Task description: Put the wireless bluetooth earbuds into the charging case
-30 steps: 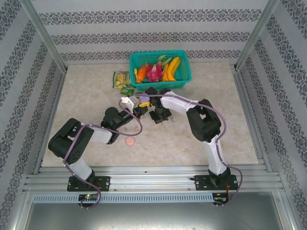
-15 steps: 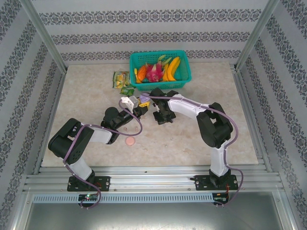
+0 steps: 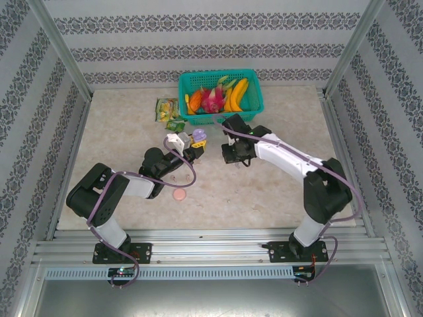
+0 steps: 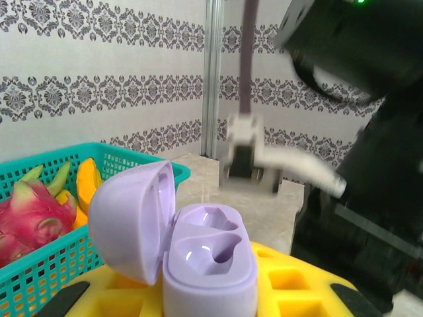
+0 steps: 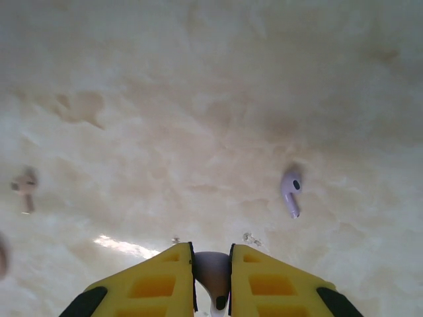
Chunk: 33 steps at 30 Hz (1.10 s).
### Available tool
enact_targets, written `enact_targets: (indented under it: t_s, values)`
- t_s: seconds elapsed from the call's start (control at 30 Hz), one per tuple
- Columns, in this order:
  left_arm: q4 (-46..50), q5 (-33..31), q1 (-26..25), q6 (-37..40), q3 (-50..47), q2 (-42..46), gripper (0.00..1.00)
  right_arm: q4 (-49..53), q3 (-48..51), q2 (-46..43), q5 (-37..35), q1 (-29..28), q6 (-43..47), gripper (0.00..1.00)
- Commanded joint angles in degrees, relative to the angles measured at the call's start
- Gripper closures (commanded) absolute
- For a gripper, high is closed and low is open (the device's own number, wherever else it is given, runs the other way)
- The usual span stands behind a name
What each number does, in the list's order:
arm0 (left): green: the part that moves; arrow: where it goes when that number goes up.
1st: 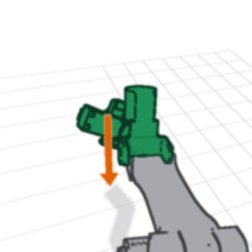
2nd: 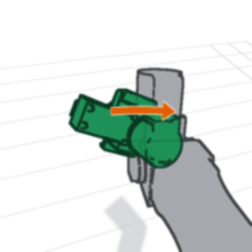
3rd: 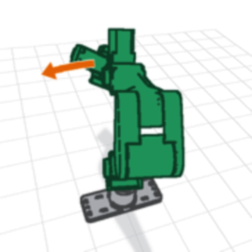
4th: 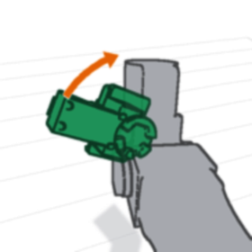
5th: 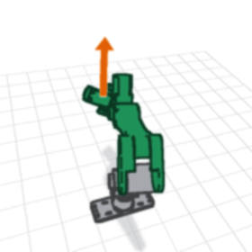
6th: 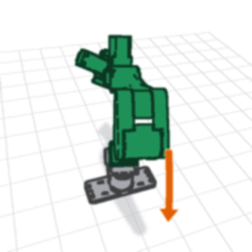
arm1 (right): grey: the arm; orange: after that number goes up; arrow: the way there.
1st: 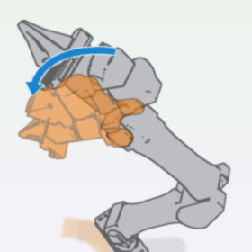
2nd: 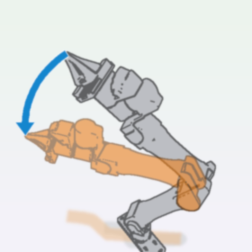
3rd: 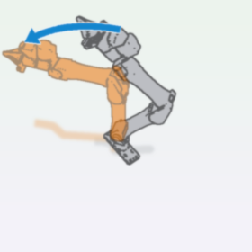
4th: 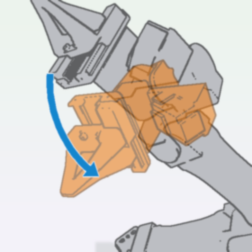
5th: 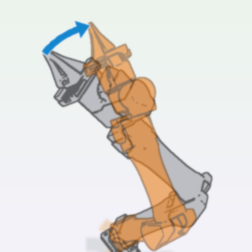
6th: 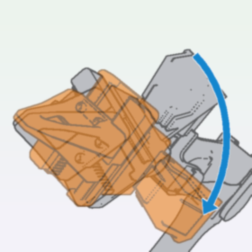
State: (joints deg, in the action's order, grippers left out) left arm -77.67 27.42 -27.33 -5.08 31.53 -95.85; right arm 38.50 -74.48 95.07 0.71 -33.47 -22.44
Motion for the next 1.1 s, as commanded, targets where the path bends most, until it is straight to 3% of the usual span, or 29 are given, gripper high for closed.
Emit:
enact_targets:
  t_s: [0.0,0.5,1.07]
  values:
    - [-2.9,3.5,-0.3,-1.3,0.6,1.5,1.0,-1.8,0.7,-5.5,-1.7,0.5,-1.1,0.83]
    - [-2.4,11.4,-1.0,-4.5,6.4,-3.1,1.0,-12.8,1.9,-23.2,-2.4,-0.5,1.7,0.81]
    - [-2.0,12.7,-3.5,-6.0,12.8,-6.4,1.0,-31.8,8.6,-26.3,0.1,-7.0,8.1,0.8]
